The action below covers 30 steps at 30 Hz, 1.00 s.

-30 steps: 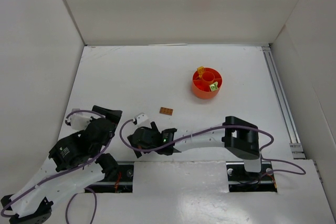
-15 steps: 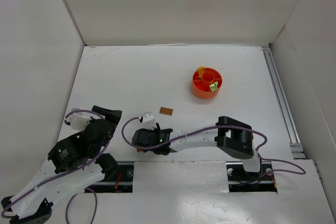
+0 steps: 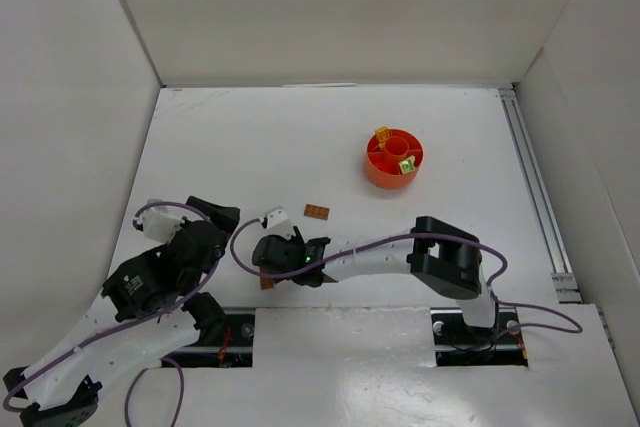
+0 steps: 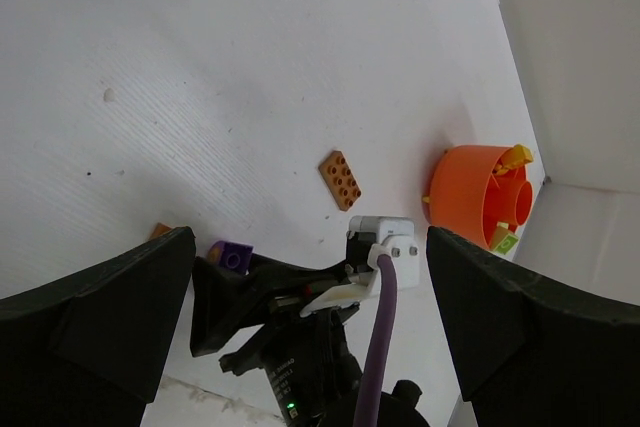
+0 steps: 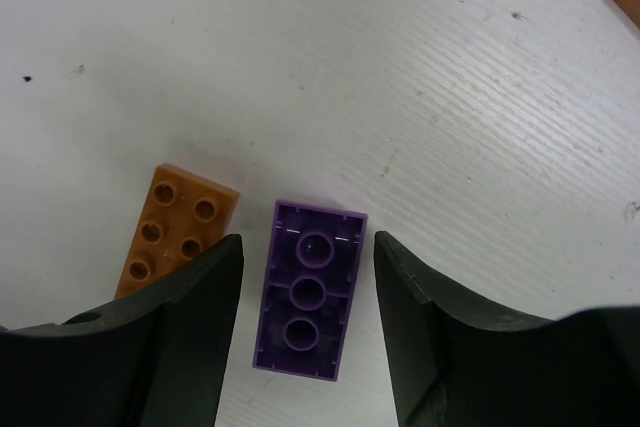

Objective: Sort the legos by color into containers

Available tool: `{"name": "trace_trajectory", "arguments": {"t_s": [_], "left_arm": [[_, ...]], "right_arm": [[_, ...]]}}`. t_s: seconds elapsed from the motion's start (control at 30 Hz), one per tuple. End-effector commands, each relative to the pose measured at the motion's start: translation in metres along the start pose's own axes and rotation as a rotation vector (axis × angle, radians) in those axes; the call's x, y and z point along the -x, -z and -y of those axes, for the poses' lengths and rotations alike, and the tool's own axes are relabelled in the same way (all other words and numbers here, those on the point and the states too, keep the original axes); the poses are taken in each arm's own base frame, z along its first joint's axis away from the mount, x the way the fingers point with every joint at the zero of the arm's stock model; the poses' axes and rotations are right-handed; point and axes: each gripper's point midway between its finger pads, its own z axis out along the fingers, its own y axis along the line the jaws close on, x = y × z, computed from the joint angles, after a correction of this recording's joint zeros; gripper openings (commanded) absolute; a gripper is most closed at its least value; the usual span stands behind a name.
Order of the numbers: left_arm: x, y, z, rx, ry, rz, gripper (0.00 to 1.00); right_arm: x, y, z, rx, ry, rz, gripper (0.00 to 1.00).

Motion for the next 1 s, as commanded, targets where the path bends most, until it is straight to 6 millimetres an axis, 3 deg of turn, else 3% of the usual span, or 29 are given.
{"name": "trace_trajectory", "arguments": {"t_s": [0.0, 0.13, 0.17, 0.2, 0.3, 0.43, 0.53, 0.63, 0.67, 0.7, 0.73, 0.77, 0.8, 0.83, 0.9, 0.93, 0.97], "left_arm": [[0.001, -0.004, 0.003, 0.002, -0.018, 0.023, 1.0], [0.001, -0.004, 0.003, 0.002, -0.018, 0.023, 1.0], [0.001, -0.004, 0.003, 0.002, -0.018, 0.023, 1.0], [0.001, -0.004, 0.003, 0.002, -0.018, 0.023, 1.0], [0.001, -0.005, 0.003, -0.006, -0.011, 0.023, 1.0], [0.001, -0.005, 0.003, -0.006, -0.011, 0.023, 1.0], [0.0, -0.005, 0.012, -0.024, -0.027, 0.023, 1.0], [-0.005, -0.01, 0.025, -0.044, -0.094, 0.016, 1.0], [-0.008, -0.01, 0.032, -0.057, -0.111, 0.004, 1.0], [-0.015, -0.015, 0.034, -0.043, -0.148, -0.006, 1.0], [-0.019, -0.015, 0.048, -0.075, -0.144, -0.021, 1.0], [-0.024, -0.019, 0.05, -0.076, -0.197, -0.028, 1.0], [-0.026, -0.022, 0.061, -0.076, -0.221, -0.028, 1.0], [-0.03, -0.023, 0.072, -0.097, -0.228, -0.034, 1.0], [-0.03, -0.028, 0.085, -0.098, -0.256, -0.026, 1.0], [-0.032, -0.031, 0.095, -0.098, -0.297, -0.024, 1.0], [-0.031, -0.033, 0.107, -0.117, -0.298, -0.012, 1.0]], "right_arm": [[0.013, -0.005, -0.02, 0.074, 0.05, 0.043, 0.6], [0.017, -0.01, -0.02, 0.069, 0.052, 0.045, 0.6], [0.017, -0.01, -0.02, 0.069, 0.052, 0.045, 0.58], [0.019, -0.012, -0.016, 0.062, 0.055, 0.046, 0.46], [0.018, -0.012, -0.017, 0.069, 0.055, 0.041, 0.35], [0.027, -0.004, -0.004, 0.049, 0.051, 0.073, 0.25], [0.05, 0.009, 0.008, 0.066, 0.044, 0.132, 0.22], [0.078, 0.026, 0.038, 0.094, 0.049, 0.197, 0.2], [0.097, 0.028, 0.054, 0.094, 0.027, 0.245, 0.19], [0.121, 0.05, 0.067, 0.111, 0.07, 0.318, 0.19], [0.121, 0.053, 0.08, 0.12, 0.099, 0.326, 0.18], [0.137, 0.063, 0.089, 0.132, 0.117, 0.378, 0.18], [0.152, 0.066, 0.12, 0.087, 0.159, 0.406, 0.18], [0.169, 0.087, 0.138, 0.08, 0.166, 0.468, 0.18], [0.189, 0.103, 0.167, 0.084, 0.198, 0.523, 0.16], [0.211, 0.119, 0.206, 0.022, 0.209, 0.585, 0.16], [0.213, 0.121, 0.223, 0.012, 0.228, 0.592, 0.16]]}}
